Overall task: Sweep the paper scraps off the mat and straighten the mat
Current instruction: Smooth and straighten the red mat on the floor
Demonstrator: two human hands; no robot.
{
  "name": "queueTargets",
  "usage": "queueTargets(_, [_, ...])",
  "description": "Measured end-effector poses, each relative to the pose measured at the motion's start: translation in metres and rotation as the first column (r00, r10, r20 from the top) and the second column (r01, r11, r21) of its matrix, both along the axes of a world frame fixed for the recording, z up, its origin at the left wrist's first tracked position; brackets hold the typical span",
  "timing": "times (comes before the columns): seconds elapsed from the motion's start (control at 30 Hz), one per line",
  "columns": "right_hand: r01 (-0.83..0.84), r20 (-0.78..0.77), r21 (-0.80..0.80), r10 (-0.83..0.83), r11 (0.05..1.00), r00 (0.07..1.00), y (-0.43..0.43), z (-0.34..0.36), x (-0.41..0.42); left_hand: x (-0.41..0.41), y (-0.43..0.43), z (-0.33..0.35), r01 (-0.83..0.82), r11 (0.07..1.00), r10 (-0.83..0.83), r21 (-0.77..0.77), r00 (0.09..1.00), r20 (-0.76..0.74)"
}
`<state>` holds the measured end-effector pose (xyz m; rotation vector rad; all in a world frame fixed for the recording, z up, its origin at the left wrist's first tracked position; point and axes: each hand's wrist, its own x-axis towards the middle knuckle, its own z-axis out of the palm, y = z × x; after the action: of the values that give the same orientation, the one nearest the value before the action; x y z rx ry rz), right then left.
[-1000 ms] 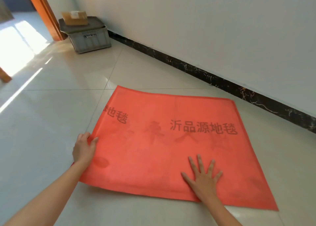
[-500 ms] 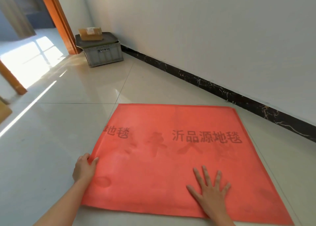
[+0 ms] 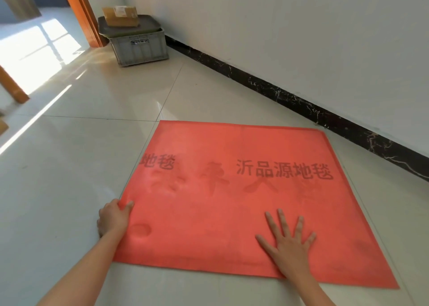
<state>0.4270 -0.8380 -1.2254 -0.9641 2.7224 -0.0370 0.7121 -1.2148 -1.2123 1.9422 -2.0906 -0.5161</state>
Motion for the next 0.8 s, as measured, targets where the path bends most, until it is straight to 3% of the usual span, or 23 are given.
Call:
queueTargets(0.13, [0.008,0.013,-0.002,-0.008,1.0,1.0,0.002,0.002,0.001,-0.008,0.014,0.01,-0.055,0.994,0.061,-0.093,0.996,0.065])
queueTargets(0.23, [0.007,0.046,0.043,-0.009,0.999,0.999,-0.001,0.006,0.001,-0.012,0.036,0.012,0.174,0.97,-0.141,-0.172,0.972,0.187])
queueTargets(0.3, [-0.008,0.081,0.079,0.001,0.997,0.997,-0.002,0.017,0.0,-0.01,0.062,0.012,0.348,0.937,-0.339,0.02,0.899,0.278])
queueTargets(0.37, [-0.037,0.071,0.1,0.03,0.994,0.997,-0.006,0.031,0.004,0.003,0.078,0.014,0.408,0.893,-0.447,0.191,0.858,0.255])
queueTargets(0.4, [-0.074,0.044,0.085,0.071,0.994,0.997,-0.014,0.039,0.008,0.012,0.079,0.021,0.436,0.878,-0.473,0.199,0.855,0.212])
queueTargets(0.57, [-0.351,-0.06,-0.044,0.349,0.935,0.935,-0.12,0.084,0.038,0.062,0.036,0.071,0.423,0.905,-0.42,-0.034,0.905,0.066])
queueTargets(0.8, [-0.583,0.014,-0.169,0.594,0.794,0.805,-0.253,0.097,0.145,0.09,0.051,0.03,0.357,0.925,-0.372,0.133,0.922,0.11])
